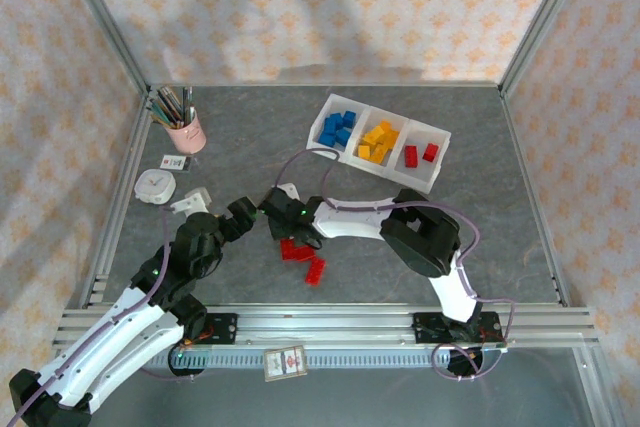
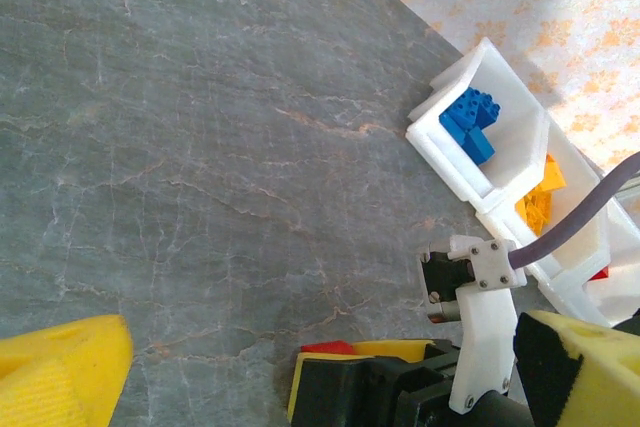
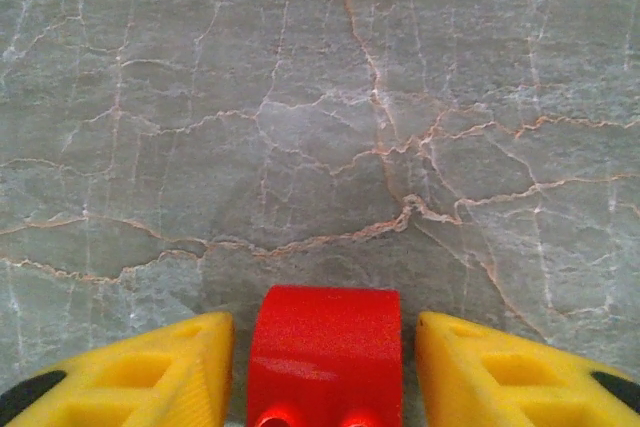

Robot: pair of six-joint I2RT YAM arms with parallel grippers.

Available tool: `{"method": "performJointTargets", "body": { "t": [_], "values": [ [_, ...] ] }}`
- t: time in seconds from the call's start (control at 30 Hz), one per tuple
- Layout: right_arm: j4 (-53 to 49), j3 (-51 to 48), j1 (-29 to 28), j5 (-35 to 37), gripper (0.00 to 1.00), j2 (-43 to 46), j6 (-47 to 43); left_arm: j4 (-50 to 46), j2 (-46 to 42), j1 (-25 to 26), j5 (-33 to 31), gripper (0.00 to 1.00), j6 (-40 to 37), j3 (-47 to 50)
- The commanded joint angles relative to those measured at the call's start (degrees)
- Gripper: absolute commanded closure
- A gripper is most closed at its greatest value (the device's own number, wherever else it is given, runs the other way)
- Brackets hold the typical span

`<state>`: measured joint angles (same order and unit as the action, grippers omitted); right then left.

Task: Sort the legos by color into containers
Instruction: Pick up the lego from the center of the table, then place the lego in the container.

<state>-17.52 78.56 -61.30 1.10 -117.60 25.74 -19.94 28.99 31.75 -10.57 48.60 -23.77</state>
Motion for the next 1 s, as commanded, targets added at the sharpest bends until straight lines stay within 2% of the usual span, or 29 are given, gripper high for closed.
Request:
{"method": "performJointTargets", "body": {
  "t": [0.0, 0.23, 0.57, 0.8, 0.97],
  "values": [
    [-2.8, 0.9, -0.2, 1.3, 0.55, -1.7, 0.1, 1.2, 0.0, 0.0, 0.1, 0.01, 0.1, -0.1],
    [-2.5, -0.2, -0.1, 2.2, 0.73, 0.7, 0.6, 1.0, -0.1, 0.0, 0.1, 0.01, 0.0, -0.6],
    [0.1, -6.3, 3.6, 1.2, 0.76, 11.5, 2.8, 1.3, 1.3, 0.0, 0.8, 0.01, -2.1, -3.7],
    [-0.9, -12.1, 10.3, 6.2, 0.76, 21.8, 3.3, 6.2, 6.5, -0.1, 4.8, 0.01, -4.9, -5.6],
    [-1.6, -15.3, 19.2, 6.5, 0.76, 28.3, 3.3, 11.2, 13.4, -0.1, 9.1, 0.01, -7.1, -8.0]
  ]
}}
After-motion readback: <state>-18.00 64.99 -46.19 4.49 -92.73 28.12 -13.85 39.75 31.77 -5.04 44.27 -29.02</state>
